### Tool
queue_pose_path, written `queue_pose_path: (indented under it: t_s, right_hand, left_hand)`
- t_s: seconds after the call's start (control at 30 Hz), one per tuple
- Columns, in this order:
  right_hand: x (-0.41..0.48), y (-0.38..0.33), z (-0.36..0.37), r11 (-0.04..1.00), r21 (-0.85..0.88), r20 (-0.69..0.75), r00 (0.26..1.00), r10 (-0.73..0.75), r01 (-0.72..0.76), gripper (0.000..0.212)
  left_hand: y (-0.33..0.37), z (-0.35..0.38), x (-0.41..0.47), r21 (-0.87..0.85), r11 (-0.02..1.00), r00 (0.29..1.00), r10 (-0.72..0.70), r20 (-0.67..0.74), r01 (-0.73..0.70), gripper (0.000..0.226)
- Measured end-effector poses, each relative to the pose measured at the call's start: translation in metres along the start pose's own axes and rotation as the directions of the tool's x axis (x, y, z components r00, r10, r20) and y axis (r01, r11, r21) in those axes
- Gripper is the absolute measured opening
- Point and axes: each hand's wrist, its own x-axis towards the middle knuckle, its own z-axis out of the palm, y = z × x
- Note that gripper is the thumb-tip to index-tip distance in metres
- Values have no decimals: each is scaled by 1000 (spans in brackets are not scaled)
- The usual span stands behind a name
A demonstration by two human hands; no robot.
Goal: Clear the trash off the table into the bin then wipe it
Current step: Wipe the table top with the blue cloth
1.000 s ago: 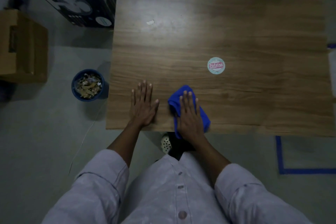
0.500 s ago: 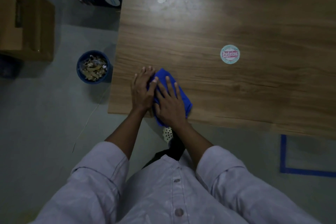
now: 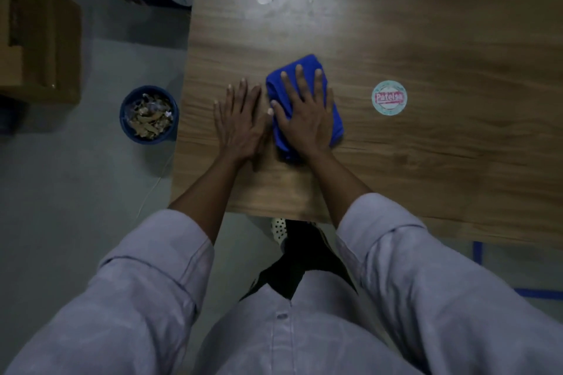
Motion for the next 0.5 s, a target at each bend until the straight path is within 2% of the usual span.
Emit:
queue_pose_path:
  t_s: [0.07,0.13,0.27,0.37,0.5]
  right_hand:
    - [4,-22,9,997,29,-4,997,-74,74,63]
    - [-5,-32,13,988,66,22,990,-142,140,66]
    - [-42,-1,1,968,63,64,967,-246,242,70]
    - [-41,34,-17,992,4,47,991,-128,128,66]
    - [14,46,-18,996,-22,16,996,83,-82,64]
  left_hand:
    - [5,-4,4,-75,995,996,-73,-41,70,83]
    - [8,-9,8,-42,996,993,-88,-84,84,84]
    - [6,-13,18,111,993,993,42,-108,-30,66]
    - [5,-15,36,162,980,985,132,-107,-114,62]
    - [11,-19,73,151,972,981,187,-52,-177,69]
